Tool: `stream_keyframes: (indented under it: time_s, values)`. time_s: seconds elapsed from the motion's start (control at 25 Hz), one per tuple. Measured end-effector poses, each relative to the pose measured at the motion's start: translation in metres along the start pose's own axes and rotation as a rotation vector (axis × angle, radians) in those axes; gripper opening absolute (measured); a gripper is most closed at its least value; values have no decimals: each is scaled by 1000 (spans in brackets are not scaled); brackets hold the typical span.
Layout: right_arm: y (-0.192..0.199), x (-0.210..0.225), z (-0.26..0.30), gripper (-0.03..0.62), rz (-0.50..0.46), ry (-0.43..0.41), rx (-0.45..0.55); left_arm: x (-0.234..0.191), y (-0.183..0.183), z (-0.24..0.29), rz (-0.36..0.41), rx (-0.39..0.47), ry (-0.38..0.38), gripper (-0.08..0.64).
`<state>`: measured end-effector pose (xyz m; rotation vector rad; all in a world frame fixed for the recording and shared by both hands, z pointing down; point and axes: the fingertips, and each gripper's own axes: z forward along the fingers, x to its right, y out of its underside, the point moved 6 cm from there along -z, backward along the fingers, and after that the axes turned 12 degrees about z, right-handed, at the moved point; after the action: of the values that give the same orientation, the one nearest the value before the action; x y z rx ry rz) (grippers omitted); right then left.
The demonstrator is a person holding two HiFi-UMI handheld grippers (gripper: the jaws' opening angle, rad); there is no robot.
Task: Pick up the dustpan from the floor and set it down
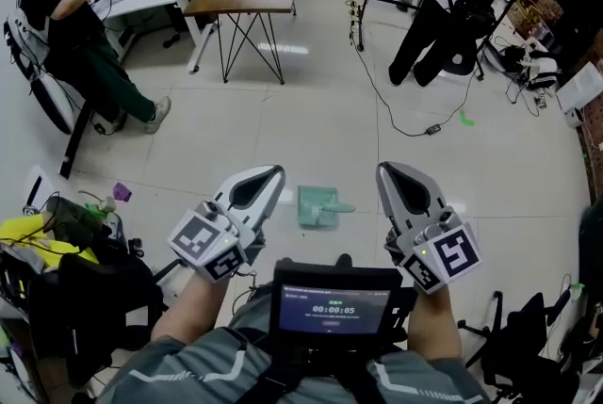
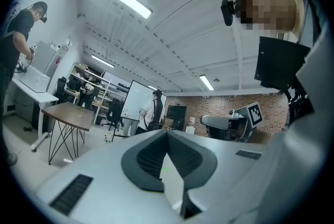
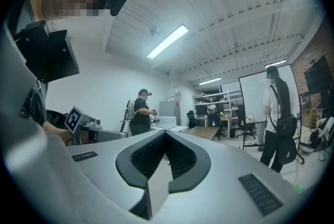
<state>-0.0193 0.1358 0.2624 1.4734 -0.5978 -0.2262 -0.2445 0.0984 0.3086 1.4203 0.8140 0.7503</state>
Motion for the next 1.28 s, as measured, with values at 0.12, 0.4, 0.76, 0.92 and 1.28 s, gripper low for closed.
stream_keyframes:
  time_s: [0.12, 0.4, 0.76, 0.92, 1.28]
  values:
    - [1, 22, -20, 17, -4, -40, -22, 25, 1, 21, 9, -5, -23, 17]
    - [-18, 41, 14, 17, -25, -131, -65, 1, -16, 42, 8, 15, -102, 17]
    - [-29, 75, 17, 17, -61, -204, -66, 8, -14, 78, 20, 11, -130, 17]
    - [-19, 98, 38, 18, -64, -221, -71, -12, 1, 96, 24, 0, -147, 17]
    - [0, 102, 57, 58, -72, -250, -179, -27, 5, 102, 11, -37, -161, 17]
